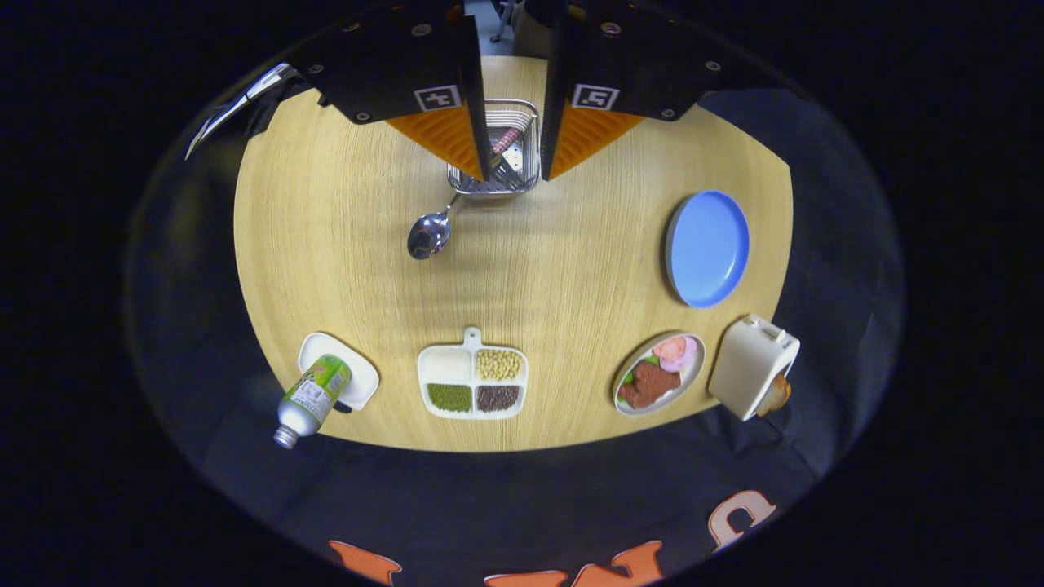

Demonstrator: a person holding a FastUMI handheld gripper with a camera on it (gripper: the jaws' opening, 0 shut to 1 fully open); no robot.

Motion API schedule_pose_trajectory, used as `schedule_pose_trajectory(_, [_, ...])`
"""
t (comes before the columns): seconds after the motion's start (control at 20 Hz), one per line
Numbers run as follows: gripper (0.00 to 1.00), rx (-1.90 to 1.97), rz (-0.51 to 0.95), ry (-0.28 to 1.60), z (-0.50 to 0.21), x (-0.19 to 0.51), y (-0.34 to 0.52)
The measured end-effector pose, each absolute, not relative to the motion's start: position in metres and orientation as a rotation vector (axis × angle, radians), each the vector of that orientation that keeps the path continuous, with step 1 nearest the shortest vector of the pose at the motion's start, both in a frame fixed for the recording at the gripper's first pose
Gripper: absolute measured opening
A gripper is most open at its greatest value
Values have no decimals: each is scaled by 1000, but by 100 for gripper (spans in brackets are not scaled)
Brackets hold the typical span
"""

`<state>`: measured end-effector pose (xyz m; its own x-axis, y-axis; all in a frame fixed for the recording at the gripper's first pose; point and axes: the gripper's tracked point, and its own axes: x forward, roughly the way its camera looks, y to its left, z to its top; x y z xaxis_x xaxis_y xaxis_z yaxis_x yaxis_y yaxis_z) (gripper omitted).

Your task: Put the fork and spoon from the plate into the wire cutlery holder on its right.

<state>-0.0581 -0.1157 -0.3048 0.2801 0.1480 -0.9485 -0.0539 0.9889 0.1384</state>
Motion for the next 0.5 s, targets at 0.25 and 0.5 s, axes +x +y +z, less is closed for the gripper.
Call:
schedule_pose_trajectory(0.25, [70,142,86,1024,-256,-28,-112])
schedule_pose_trajectory(0.5, [79,113,59,761,-198,-6,-108])
